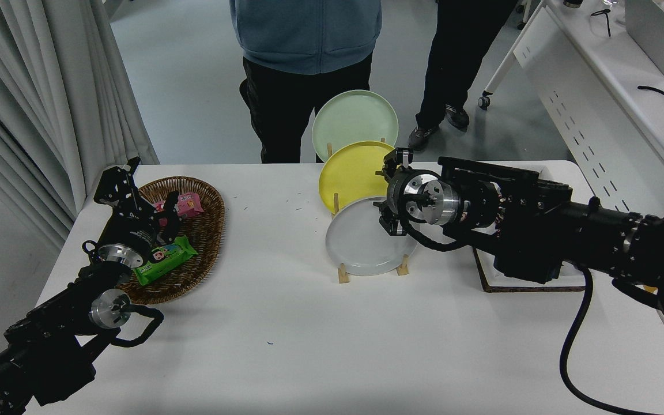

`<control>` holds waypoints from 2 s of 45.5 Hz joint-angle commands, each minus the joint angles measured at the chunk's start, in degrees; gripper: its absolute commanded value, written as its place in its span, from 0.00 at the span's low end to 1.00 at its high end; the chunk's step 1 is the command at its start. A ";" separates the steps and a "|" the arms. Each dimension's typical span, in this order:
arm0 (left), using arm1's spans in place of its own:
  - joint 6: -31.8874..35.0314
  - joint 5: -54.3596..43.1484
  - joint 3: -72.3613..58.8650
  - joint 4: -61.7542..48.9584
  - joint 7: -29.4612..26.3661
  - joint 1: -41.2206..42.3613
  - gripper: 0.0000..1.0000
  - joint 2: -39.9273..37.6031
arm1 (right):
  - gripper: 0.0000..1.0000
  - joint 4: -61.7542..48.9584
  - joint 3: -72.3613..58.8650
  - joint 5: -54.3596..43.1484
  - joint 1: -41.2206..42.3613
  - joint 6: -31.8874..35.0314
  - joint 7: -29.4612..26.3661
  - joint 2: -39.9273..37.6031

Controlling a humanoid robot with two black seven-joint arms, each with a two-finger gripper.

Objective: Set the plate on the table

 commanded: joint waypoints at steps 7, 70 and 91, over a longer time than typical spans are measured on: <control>0.03 0.00 0.00 0.00 0.00 -0.05 1.00 0.00 | 0.46 0.22 -0.07 0.05 0.05 -0.23 -3.21 0.05; 0.03 0.00 0.00 0.00 0.00 0.04 1.00 0.00 | 0.24 0.13 0.63 -0.56 0.14 0.48 -4.44 -0.57; 0.03 0.00 0.00 0.00 0.00 -0.05 1.00 0.00 | 0.19 0.13 0.72 -0.56 0.58 0.65 -4.71 -1.01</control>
